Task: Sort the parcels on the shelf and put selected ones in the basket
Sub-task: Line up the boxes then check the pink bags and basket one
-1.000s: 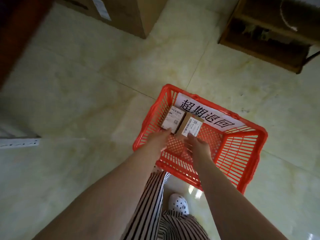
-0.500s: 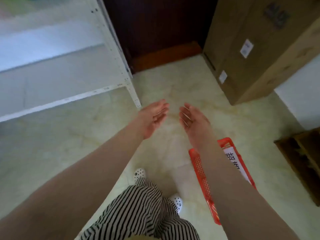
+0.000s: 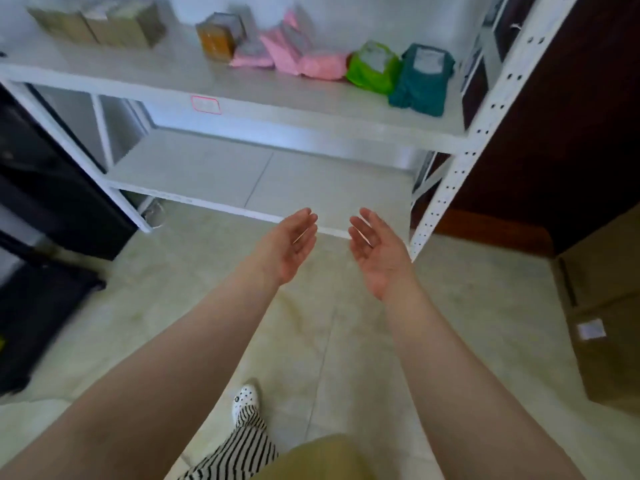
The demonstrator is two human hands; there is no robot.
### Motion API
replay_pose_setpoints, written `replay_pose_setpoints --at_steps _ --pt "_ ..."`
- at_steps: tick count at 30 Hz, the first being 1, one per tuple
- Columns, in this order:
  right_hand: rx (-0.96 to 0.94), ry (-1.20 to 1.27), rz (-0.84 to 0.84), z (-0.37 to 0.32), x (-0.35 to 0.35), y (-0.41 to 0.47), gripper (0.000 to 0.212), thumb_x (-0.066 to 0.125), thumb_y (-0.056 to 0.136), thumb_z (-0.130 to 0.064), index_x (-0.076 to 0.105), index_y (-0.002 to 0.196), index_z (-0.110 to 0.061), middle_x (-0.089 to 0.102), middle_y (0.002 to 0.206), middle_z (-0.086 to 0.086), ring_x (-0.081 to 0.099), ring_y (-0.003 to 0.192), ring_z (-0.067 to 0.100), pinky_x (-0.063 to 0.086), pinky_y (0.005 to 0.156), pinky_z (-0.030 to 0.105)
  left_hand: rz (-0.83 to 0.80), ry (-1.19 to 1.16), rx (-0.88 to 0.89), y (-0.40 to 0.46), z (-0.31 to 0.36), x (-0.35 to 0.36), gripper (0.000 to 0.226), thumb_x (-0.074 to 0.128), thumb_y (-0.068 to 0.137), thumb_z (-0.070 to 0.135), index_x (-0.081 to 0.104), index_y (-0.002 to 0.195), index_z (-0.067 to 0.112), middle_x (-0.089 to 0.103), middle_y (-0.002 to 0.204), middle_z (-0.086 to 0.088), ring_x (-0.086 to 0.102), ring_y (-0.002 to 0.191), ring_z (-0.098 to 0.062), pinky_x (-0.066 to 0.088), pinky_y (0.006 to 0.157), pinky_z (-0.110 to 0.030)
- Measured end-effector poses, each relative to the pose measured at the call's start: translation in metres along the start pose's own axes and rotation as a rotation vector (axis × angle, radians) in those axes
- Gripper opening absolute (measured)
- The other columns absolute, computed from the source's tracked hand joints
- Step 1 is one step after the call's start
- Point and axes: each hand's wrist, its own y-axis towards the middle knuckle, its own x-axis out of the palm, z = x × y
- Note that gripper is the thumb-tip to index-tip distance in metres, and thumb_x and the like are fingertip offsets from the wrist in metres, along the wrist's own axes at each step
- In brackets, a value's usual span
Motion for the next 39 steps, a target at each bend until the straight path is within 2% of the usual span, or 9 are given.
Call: replay_pose_setpoints --at_steps 4,8,14,18,22,31,34,36,39 --pt "0.041 -0.048 -0.061 0.031 0.096 0.042 0.013 0.064 0.092 -0.026 0.071 0.101 -0.019 0.074 0.094 -0.001 0.067 0.085 0.012 0.052 0.076 0.023 0.030 -0.030 0.063 0.028 0.082 -0.057 0.013 0.062 0.091 0.018 0.067 0.104 0.019 0.071 0.097 0.005 0.064 0.092 -0.009 0.050 0.078 -0.022" --pt "0.022 -0.043 -0.064 0.047 0.192 0.087 0.019 0.065 0.092 -0.028 0.068 0.106 -0.018 0.071 0.104 0.002 0.066 0.093 0.015 0.052 0.080 0.025 0.039 -0.042 0.137 0.058 0.169 -0.097 0.025 0.060 0.093 0.019 0.063 0.118 0.017 0.069 0.100 0.005 0.060 0.104 -0.012 0.045 0.092 -0.026" --pt "0.029 -0.075 -0.047 0.053 0.290 0.143 0.023 0.067 0.090 -0.031 0.067 0.109 -0.017 0.070 0.111 0.005 0.065 0.097 0.017 0.053 0.082 0.026 0.067 -0.061 0.193 0.095 0.264 -0.124 0.026 0.061 0.092 0.024 0.063 0.118 0.019 0.068 0.107 0.003 0.057 0.114 -0.014 0.041 0.099 -0.029" --pt "0.016 -0.100 -0.025 0.045 0.333 0.187 0.026 0.068 0.090 -0.032 0.065 0.111 -0.017 0.069 0.109 0.005 0.065 0.094 0.017 0.052 0.080 0.026 0.086 -0.084 0.196 0.129 0.308 -0.123 0.012 0.066 0.089 0.028 0.067 0.100 0.022 0.067 0.117 0.000 0.058 0.114 -0.015 0.040 0.101 -0.030" --pt "0.026 -0.108 -0.034 0.033 0.369 0.243 0.018 0.069 0.089 -0.032 0.066 0.101 -0.019 0.068 0.107 0.005 0.064 0.095 0.017 0.052 0.082 0.027 0.100 -0.113 0.198 0.175 0.347 -0.113 0.009 0.069 0.087 0.028 0.069 0.094 0.022 0.067 0.116 0.000 0.058 0.112 -0.014 0.040 0.101 -0.029" --pt "0.014 -0.170 -0.074 -0.001 0.442 0.367 0.024 0.070 0.088 -0.034 0.064 0.106 -0.018 0.067 0.113 0.006 0.062 0.106 0.020 0.051 0.093 0.031 0.186 -0.120 0.247 0.271 0.430 -0.081 0.009 0.072 0.085 0.025 0.069 0.091 0.019 0.068 0.108 -0.001 0.061 0.105 -0.015 0.044 0.089 -0.029" --pt "0.003 -0.176 -0.042 -0.010 0.456 0.399 0.023 0.071 0.088 -0.034 0.062 0.103 -0.020 0.066 0.113 0.007 0.062 0.106 0.020 0.051 0.094 0.032 0.197 -0.120 0.238 0.299 0.451 -0.077 0.015 0.073 0.083 0.026 0.069 0.096 0.019 0.068 0.110 -0.001 0.061 0.103 -0.013 0.045 0.091 -0.029" --pt "-0.013 -0.179 -0.016 -0.014 0.465 0.418 0.033 0.072 0.087 -0.036 0.062 0.112 -0.018 0.065 0.108 0.006 0.061 0.101 0.020 0.052 0.094 0.033 0.198 -0.110 0.230 0.316 0.464 -0.074 0.019 0.073 0.083 0.027 0.069 0.100 0.019 0.067 0.110 -0.001 0.060 0.103 -0.013 0.046 0.094 -0.029" --pt "-0.038 -0.185 0.026 -0.018 0.477 0.447 0.040 0.074 0.085 -0.036 0.061 0.118 -0.018 0.063 0.100 0.003 0.059 0.091 0.017 0.054 0.088 0.032 0.208 -0.095 0.218 0.344 0.484 -0.073 0.016 0.075 0.082 0.026 0.066 0.092 0.018 0.064 0.102 0.001 0.058 0.104 -0.014 0.045 0.099 -0.031"
